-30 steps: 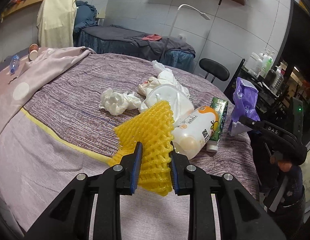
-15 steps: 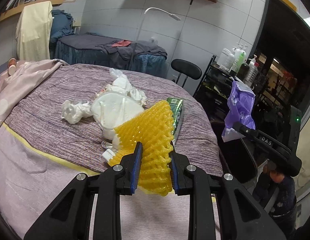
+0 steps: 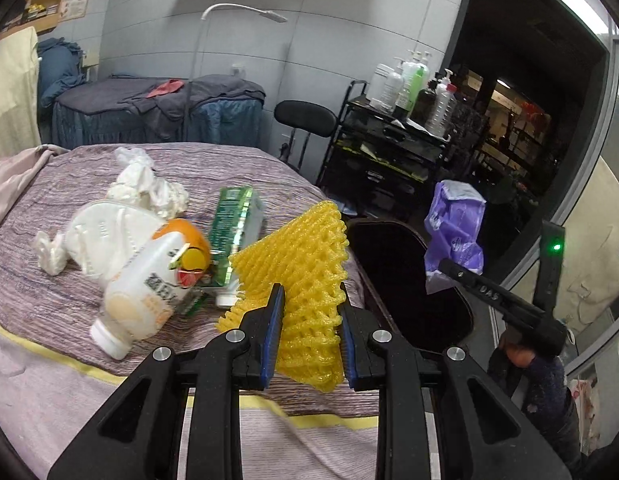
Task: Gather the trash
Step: 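Carry the purple bag to the brown bin and open the right tool, then move the yellow foam net over the bin and open the left tool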
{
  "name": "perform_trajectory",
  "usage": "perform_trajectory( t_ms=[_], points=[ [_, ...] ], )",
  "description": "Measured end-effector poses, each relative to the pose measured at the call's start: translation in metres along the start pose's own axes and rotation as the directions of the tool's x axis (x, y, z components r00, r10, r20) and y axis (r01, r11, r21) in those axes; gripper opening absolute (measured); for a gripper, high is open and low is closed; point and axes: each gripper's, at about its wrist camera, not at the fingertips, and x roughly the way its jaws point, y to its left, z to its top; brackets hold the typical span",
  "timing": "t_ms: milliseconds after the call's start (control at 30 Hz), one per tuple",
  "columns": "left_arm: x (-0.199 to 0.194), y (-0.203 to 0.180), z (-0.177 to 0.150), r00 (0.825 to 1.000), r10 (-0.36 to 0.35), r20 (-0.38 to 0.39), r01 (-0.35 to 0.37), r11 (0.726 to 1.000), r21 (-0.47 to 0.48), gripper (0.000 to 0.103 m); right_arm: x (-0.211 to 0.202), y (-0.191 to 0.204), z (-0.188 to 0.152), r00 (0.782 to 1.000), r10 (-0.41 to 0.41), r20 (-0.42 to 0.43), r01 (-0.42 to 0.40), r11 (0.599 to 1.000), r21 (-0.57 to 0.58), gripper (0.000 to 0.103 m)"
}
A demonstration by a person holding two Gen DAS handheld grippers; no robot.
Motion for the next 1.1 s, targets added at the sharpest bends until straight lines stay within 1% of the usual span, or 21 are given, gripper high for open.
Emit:
perform_trajectory(
  t_ms=[100,233,333,433,467,500,633,733,1000,1100],
  points=[
    [0.014,-0.009,0.001,0.999,-0.03,-0.032,0.031,0.999,0.01,0.025,0.013,-0.019,-0.006,0.997,-0.062,-0.034,0.063,0.998,0.012,0.027],
    [0.028,-0.022,-0.001,0.996,-0.061,-0.066,0.062,0.998,0.016,0.025,0.028,-0.036,-0.013,0.991,-0.103,-0.085,0.105,0.994,0.027,0.028],
    [0.035,-0.033,-0.002,0.994,-0.071,-0.081,0.074,0.997,0.033,0.025,0.039,-0.042,-0.021,0.986,-0.127,-0.112,0.131,0.991,0.026,0.029],
    [0.041,-0.04,-0.002,0.991,-0.093,-0.099,0.097,0.995,0.035,0.025,0.047,-0.048,-0.028,0.979,-0.151,-0.136,0.156,0.987,0.026,0.033],
    [0.043,-0.043,-0.002,0.99,-0.096,-0.102,0.101,0.994,0.038,0.025,0.049,-0.049,-0.028,0.977,-0.157,-0.143,0.163,0.986,0.03,0.039],
    [0.045,-0.045,-0.001,0.989,-0.099,-0.106,0.104,0.994,0.042,0.025,0.051,-0.051,-0.03,0.976,-0.159,-0.147,0.165,0.986,0.034,0.042],
    [0.051,-0.053,-0.003,0.986,-0.111,-0.125,0.118,0.992,0.049,0.025,0.048,-0.05,-0.033,0.977,-0.169,-0.128,0.175,0.984,0.038,0.065],
    [0.056,-0.056,-0.004,0.983,-0.12,-0.141,0.128,0.991,0.05,0.025,0.038,-0.049,-0.036,0.981,-0.165,-0.104,0.171,0.984,0.051,0.075],
    [0.07,-0.071,0.002,0.973,-0.15,-0.176,0.163,0.984,0.064,0.025,0.01,-0.056,-0.021,0.985,-0.173,-0.024,0.175,0.98,0.097,0.076],
    [0.077,-0.08,0.004,0.967,-0.167,-0.194,0.185,0.98,0.074,0.025,0.0,-0.059,-0.018,0.984,-0.178,-0.006,0.178,0.978,0.112,0.076]
  ],
)
